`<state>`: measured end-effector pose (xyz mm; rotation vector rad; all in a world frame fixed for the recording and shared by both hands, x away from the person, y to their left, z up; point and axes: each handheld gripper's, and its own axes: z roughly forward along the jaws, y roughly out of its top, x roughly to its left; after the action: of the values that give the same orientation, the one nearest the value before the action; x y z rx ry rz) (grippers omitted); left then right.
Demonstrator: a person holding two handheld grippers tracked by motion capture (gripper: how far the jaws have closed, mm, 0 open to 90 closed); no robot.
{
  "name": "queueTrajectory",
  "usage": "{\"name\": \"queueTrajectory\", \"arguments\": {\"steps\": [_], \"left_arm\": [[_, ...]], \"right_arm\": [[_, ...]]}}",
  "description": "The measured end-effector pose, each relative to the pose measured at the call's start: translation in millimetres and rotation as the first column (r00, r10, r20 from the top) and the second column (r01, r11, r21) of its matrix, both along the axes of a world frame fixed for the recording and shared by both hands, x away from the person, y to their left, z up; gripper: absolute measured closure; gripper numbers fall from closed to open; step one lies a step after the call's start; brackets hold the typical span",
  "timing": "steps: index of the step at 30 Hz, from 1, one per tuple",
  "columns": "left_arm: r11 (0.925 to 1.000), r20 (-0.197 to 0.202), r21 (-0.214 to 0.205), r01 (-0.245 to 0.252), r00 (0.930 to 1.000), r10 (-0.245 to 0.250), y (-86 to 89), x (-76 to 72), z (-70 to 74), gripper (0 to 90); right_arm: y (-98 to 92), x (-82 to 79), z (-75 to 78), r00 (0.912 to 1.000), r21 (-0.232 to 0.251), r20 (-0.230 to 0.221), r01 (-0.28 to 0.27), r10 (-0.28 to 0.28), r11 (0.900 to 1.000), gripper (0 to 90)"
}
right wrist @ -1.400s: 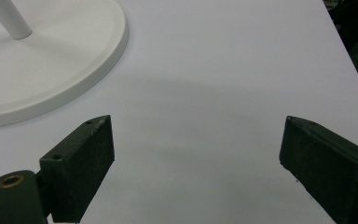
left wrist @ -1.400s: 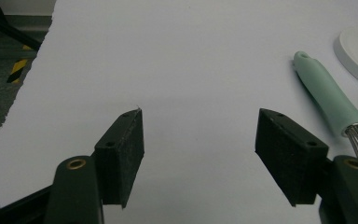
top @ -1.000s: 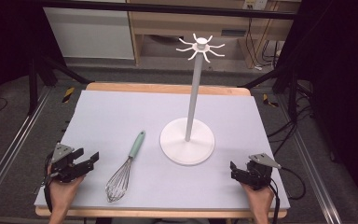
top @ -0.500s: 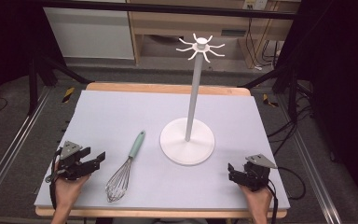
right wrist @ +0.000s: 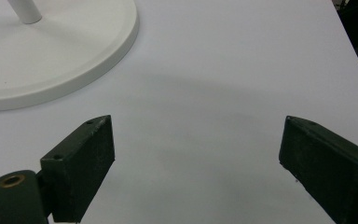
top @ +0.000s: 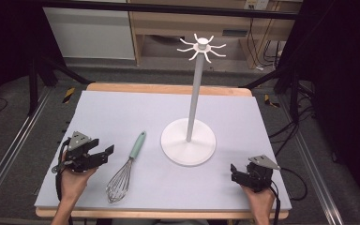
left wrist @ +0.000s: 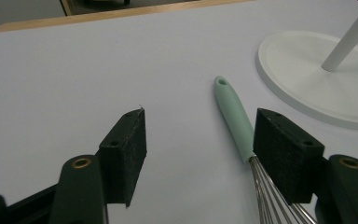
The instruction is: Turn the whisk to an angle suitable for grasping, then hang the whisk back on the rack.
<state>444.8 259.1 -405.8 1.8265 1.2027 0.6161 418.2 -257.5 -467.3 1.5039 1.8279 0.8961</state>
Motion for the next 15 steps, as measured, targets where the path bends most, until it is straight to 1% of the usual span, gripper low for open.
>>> {"name": "queueTrajectory", "arguments": {"steps": [5,6,15], "left_arm": [[0.9999,-0.002,0.010,0.013,0.9999,-0.013,-6.2,1.9,6.1,33.6],[0.9996,-0.007,0.017,0.021,0.9998,-0.021,-8.9,3.3,8.6,33.5],[0.9987,-0.009,0.022,0.046,0.9989,-0.046,-21.2,8.4,16.1,33.2]], "right_arm": [[-0.6,-0.3,0.4,1.0000,0.001,0.001,0.000,0.000,1.0000,10.8],[-0.8,-0.6,0.4,1.0000,0.002,-0.001,0.002,-0.002,1.0000,10.8],[-1.6,-0.7,1.0,1.0000,0.004,0.001,0.000,0.000,1.0000,10.8]]}}
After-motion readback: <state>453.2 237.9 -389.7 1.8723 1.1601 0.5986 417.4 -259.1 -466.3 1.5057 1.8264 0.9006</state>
